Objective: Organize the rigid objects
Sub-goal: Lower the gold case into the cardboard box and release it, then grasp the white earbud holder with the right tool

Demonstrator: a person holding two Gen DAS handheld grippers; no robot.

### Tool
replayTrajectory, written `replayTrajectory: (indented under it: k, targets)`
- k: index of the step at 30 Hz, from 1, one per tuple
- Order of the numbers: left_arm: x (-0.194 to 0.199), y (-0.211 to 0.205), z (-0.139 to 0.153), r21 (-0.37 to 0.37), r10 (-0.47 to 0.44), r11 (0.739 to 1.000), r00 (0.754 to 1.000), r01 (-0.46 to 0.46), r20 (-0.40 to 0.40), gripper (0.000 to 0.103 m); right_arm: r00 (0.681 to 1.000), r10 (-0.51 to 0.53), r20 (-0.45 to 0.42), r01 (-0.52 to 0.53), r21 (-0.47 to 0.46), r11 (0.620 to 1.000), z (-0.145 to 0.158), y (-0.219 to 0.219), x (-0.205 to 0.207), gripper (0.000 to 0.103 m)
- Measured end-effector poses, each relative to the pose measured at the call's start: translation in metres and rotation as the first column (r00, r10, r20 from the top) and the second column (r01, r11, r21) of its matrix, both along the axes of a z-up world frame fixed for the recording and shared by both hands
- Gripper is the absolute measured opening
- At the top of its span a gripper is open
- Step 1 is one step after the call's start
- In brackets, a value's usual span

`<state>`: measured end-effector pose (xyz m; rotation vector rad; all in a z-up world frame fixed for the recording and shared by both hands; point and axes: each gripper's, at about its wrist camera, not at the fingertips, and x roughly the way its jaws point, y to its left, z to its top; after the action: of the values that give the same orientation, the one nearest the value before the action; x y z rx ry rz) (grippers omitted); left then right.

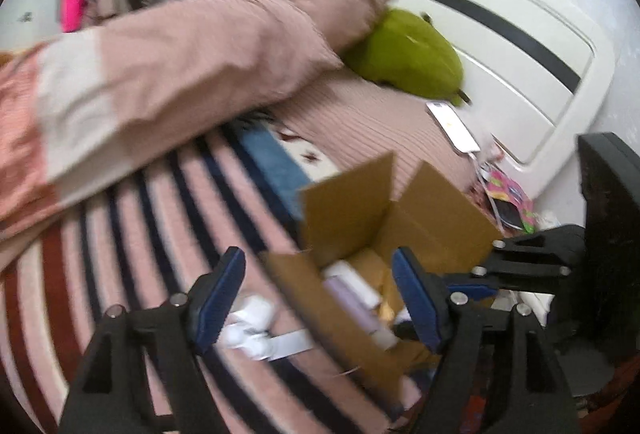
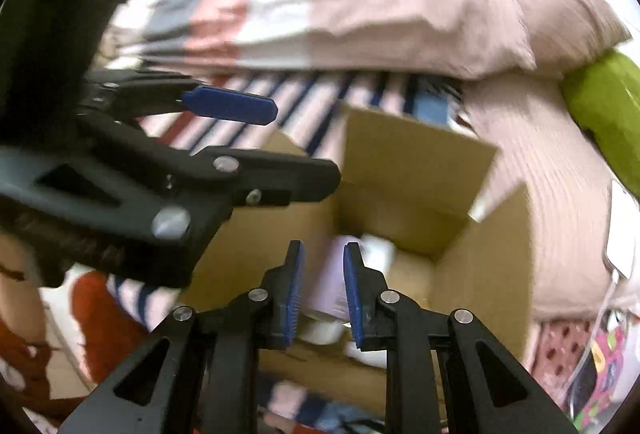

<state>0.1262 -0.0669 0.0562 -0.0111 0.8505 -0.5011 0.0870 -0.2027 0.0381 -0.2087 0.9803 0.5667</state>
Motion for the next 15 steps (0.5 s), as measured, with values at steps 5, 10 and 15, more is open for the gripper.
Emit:
replayTrajectory:
  k: [5,10,15]
  targets:
    - [-0.034,0.074,0.0,0.002,0.144,0.99,0.988,-0.144,0.064,0.074,0.991,0.134,0.028,-0.136,0.093,0.986,0.011,0.055,-0.031,0.022]
    - [-0.06,0.125,-0.024,0.004,0.226,0.974,0.971,-0.227,0.079,0.084,0.973,0.23,-0.008,-0.229,0.081,0.97,-0.017,0.115,-0.052,0.023]
    - [-0.073,0.153,-0.061,-0.008,0.257,0.966,0.965,-0.257,0.044,0.085,0.974,0.209,-0.085,-0.209,0.001,0.978,-0.076,0.147,-0.05,0.027]
